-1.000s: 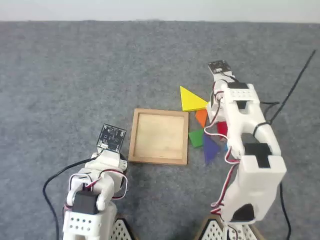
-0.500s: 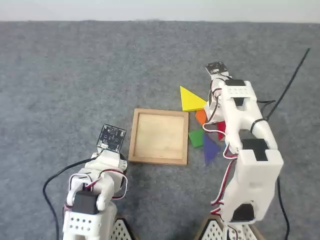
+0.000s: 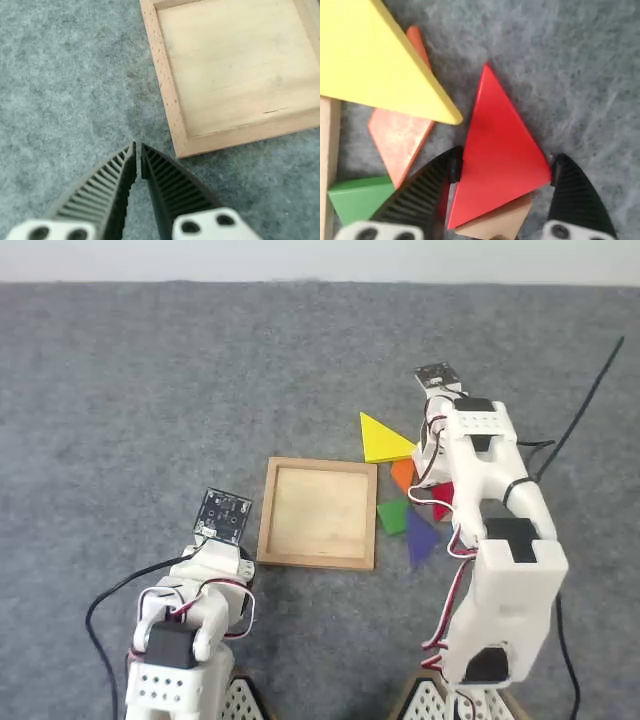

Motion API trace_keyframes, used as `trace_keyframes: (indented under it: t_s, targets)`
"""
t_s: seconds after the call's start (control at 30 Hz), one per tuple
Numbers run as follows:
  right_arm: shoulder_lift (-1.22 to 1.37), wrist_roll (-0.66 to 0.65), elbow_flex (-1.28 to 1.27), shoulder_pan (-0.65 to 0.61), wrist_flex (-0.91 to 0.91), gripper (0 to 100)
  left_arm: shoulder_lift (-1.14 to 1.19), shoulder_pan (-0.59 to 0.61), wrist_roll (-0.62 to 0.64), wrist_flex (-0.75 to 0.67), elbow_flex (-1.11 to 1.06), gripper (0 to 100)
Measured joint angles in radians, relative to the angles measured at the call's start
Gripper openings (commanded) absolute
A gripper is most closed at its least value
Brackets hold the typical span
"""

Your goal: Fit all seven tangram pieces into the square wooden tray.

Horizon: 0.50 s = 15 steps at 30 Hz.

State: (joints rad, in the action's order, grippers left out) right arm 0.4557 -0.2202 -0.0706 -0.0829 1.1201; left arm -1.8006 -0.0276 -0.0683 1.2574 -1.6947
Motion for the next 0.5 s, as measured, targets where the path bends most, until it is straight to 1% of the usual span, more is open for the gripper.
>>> trace_keyframes:
  t_s: [0.3,0.5]
  targets:
    - [-0.012,0.014,0.002,0.003,0.009,20.9,0.000,0.000,0.000,0.000,0.000,2]
    - [-0.143,0.020,-0.078,0.002,0.040,20.9,0.000,0.000,0.000,0.000,0.000,2]
